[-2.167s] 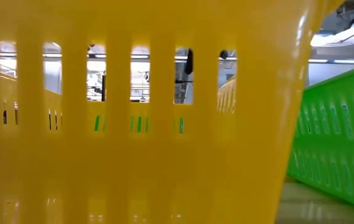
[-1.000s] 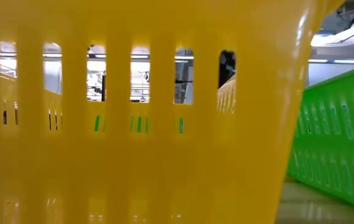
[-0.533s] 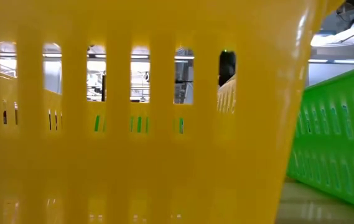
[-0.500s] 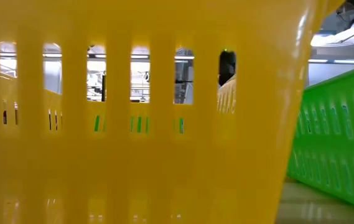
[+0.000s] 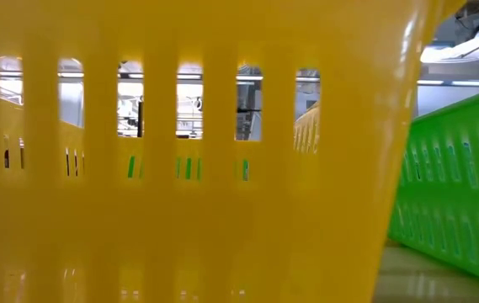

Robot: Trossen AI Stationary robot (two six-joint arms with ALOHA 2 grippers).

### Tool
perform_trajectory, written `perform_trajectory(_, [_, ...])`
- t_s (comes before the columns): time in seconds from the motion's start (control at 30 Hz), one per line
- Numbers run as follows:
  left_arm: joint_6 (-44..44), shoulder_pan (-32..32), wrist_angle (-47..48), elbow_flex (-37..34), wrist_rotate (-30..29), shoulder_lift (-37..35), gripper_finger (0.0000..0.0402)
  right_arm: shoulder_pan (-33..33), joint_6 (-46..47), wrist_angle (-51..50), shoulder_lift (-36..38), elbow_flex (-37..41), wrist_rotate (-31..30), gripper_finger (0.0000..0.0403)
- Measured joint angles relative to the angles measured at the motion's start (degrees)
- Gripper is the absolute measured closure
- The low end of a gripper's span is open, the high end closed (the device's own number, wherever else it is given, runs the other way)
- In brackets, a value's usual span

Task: Stack baskets on shelf by color
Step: Put the right green basket on top of the black basket on the shelf

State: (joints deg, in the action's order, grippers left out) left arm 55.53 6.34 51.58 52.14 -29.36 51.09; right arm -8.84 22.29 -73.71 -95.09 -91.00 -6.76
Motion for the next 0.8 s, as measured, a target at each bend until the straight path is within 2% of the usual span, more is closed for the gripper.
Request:
perform_trajectory(0.1, [-0.06, 0.01, 0.04, 0.00, 0.59, -0.02, 0.0324, 4.32, 8.20, -9.55, 4.55, 0.00, 2.30, 0.0403])
perform_trajectory(0.2, [-0.39, 0.01, 0.04, 0.00, 0.61, -0.02, 0.0324, 10.56, 20.61, -16.96, 8.82, 0.09, 3.82, 0.0403])
perform_trajectory(0.37, [-0.31, -0.01, 0.06, 0.00, 1.98, 0.00, 0.0324, 23.39, 43.36, -16.22, 14.64, 1.72, 4.73, 0.0401])
perform_trajectory(0.57, [-0.73, 0.01, -0.03, 0.00, 3.61, -0.02, 0.0324, 37.39, 68.57, -16.38, 16.83, 9.93, 2.60, 0.0367])
perform_trajectory(0.67, [-1.42, -0.01, -0.03, 0.00, 4.76, -0.02, 0.0324, 41.45, 77.15, -16.13, 16.81, 14.38, 4.92, 0.0342])
perform_trajectory(0.8, [-2.39, 0.01, -0.05, 0.00, 6.40, -0.02, 0.0324, 43.15, 83.99, -15.89, 16.39, 18.89, 7.97, 0.0309])
